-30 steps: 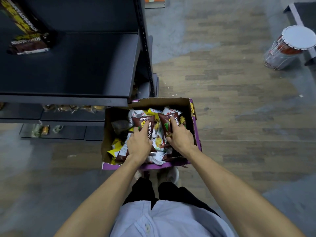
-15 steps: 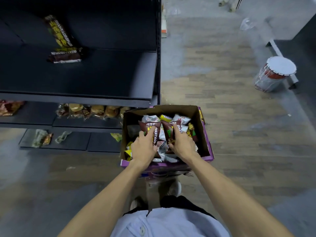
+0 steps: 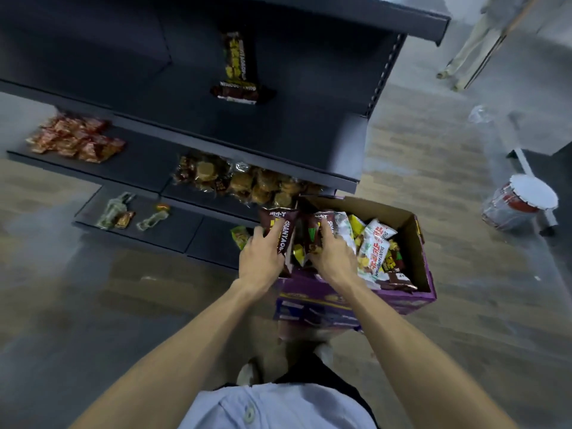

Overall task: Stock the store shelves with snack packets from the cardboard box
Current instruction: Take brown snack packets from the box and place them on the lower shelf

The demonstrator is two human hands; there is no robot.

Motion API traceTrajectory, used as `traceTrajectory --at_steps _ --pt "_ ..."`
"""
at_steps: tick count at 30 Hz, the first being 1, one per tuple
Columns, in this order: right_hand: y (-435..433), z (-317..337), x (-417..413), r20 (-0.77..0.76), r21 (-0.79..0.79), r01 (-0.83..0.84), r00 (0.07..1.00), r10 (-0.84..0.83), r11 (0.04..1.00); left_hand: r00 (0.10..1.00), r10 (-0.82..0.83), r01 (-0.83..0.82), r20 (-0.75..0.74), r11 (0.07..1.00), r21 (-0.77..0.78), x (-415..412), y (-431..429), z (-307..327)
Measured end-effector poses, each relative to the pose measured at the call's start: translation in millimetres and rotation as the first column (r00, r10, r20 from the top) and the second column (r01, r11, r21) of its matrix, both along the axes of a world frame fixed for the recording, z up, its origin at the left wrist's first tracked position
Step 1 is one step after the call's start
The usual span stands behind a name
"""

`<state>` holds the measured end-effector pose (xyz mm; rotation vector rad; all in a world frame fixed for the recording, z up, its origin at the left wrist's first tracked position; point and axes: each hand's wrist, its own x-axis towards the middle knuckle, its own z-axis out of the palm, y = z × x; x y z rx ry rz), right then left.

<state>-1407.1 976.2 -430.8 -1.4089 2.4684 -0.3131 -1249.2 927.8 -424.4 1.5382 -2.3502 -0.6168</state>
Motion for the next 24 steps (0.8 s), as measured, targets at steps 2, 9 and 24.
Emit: traceTrajectory --at_steps 2,9,24 --pt "-21.8 13.7 24.2 0.008 -0.040 -0.031 0.999 0.031 0.999 0.999 0.051 -0.051 -0.010 0.998 -0.036 24.3 -13.8 11.3" --pt "-96.0 70.4 69.1 -0.022 -0.165 -0.120 0.993 0.118 0.979 0.987 0.146 -0.155 -0.070 0.977 -0.145 79.3 -80.2 70.1" --pt "-256.2 93.6 62.7 0.070 -0.226 -0.054 0.995 0.071 0.973 0.994 0.066 -0.083 -0.082 0.969 -0.234 71.1 -245.5 104.8"
